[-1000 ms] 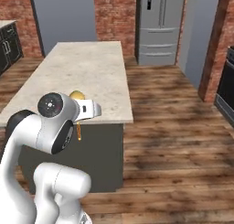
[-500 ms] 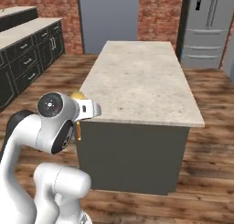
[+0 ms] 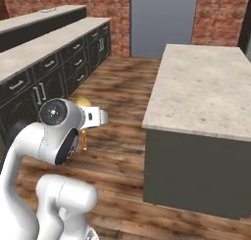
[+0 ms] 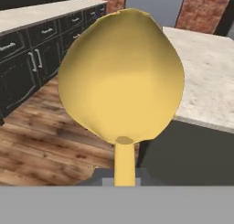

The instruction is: Take the fork and place it on the left side of the plate. Then take the spoon and place it on the right side of the plate. Make sure they're directly next to the plate.

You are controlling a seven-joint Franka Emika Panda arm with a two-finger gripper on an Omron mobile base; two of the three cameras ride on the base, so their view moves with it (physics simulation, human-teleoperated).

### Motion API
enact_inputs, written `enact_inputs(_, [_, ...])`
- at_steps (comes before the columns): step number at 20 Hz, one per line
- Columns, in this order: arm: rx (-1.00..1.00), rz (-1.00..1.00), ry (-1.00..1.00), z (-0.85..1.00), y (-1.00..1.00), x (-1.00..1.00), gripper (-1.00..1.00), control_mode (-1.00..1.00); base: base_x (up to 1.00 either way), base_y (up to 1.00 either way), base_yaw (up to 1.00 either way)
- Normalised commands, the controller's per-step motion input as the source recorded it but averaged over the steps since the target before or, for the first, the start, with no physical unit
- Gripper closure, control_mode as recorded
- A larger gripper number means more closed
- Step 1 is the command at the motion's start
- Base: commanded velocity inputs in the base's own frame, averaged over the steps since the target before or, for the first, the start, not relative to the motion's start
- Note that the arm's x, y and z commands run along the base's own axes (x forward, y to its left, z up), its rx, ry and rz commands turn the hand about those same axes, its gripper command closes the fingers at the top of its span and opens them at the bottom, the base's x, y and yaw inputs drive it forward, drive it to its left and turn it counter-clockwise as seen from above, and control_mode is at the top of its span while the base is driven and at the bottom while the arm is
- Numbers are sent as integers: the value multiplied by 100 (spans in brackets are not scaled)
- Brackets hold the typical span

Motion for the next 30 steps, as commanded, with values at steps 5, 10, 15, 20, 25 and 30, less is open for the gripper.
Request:
enact_inputs(5, [0,0,0,0,0,0,100,100,-36,100,28])
enact_inputs(10, [0,0,0,0,0,0,100,100,-10,100,23])
enact_inputs(15, [0,0,0,0,0,0,100,100,0,100,18])
enact_inputs(20, [0,0,0,0,0,0,100,100,0,100,18])
enact_inputs(25, [0,0,0,0,0,0,100,100,0,100,17])
enact_inputs(30, [0,0,0,0,0,0,100,100,8,100,14])
